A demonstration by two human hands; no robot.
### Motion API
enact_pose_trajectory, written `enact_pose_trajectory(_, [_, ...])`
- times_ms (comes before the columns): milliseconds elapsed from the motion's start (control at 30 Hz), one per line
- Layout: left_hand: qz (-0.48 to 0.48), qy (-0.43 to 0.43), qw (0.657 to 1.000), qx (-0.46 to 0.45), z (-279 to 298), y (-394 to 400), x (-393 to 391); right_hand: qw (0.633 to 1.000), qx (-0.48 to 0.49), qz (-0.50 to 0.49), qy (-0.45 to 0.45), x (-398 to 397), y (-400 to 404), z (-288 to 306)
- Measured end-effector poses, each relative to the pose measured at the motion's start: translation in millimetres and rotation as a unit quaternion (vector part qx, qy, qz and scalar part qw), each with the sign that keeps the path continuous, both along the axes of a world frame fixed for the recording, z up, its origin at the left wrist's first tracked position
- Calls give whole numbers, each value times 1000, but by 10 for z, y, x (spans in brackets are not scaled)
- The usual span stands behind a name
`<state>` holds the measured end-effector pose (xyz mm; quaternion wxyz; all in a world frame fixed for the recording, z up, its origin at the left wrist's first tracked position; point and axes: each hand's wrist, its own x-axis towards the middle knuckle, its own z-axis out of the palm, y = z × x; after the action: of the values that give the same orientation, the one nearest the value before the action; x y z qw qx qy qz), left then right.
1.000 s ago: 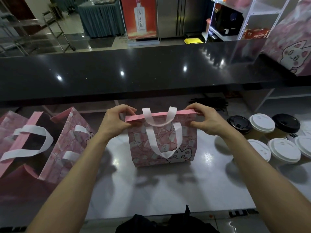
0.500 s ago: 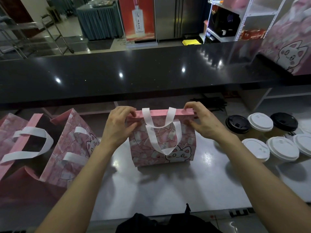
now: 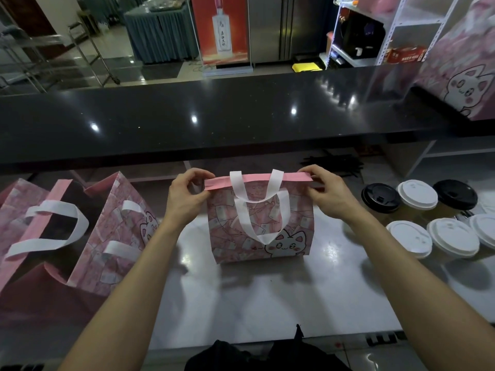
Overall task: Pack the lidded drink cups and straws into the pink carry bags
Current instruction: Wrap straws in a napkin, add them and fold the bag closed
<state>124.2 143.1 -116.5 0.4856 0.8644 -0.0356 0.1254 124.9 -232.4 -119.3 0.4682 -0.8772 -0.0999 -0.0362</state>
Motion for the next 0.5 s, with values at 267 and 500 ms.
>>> enact_pose_trajectory(267, [-40, -23, 997, 57, -2, 3, -7, 997, -18, -26, -64, -50, 72, -58])
enact_pose_trajectory(500, [-99, -39, 987, 124, 86, 83, -1, 988, -94, 0, -122, -44, 34, -91])
